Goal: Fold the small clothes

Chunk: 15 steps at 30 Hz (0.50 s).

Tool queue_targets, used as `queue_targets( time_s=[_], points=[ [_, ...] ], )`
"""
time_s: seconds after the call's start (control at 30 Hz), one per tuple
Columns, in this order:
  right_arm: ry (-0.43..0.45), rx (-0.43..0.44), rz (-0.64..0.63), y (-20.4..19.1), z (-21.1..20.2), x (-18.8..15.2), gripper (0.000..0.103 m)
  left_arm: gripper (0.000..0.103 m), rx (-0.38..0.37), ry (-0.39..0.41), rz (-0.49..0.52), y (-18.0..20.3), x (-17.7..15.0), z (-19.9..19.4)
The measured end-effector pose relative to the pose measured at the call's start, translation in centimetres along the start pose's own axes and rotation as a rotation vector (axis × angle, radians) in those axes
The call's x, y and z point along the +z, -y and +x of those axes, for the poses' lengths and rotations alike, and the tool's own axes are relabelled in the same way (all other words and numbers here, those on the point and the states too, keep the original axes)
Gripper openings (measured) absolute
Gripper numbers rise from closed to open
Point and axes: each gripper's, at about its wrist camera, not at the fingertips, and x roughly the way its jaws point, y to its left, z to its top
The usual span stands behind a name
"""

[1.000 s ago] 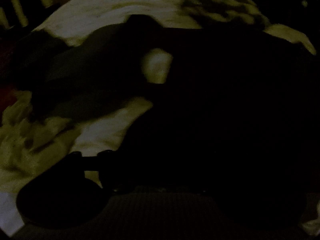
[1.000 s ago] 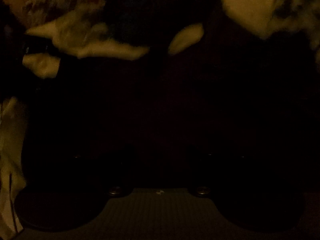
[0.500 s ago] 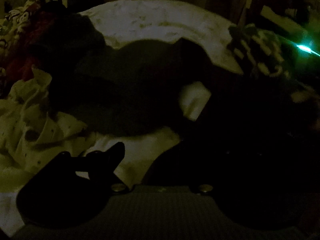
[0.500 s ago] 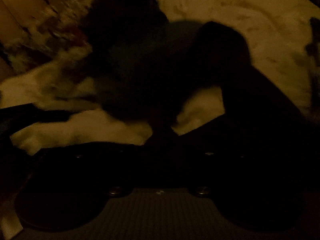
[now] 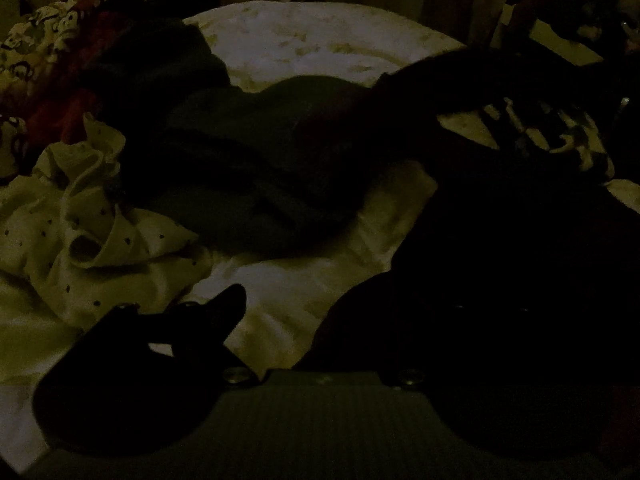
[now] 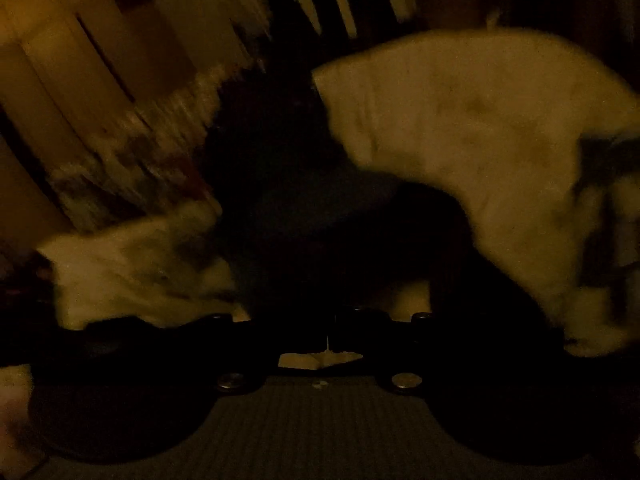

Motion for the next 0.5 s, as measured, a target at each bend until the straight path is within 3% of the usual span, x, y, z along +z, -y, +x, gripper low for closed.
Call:
queue_targets(
  time_s=[0.1,0.23,0.5],
  points=[
    [0.025,-0.034,-0.084,-1.2,-8.2,-0.6,0.009,0.089,-0.021,0.003,-0.005,0.5,0.4,-0.4],
    [-0.057,-0.019,-0.077,-1.7,-14.2,-4.5,0.009,0.089,-0.043,-0.010,-0.012,1.6,1.3,-0.4],
    [-0.297,0.184,0.074,-2.3,-11.3,-12.5,0.009,0.089,-0.017,-0.025,0.079,4.8,2.5,-1.2]
  ],
)
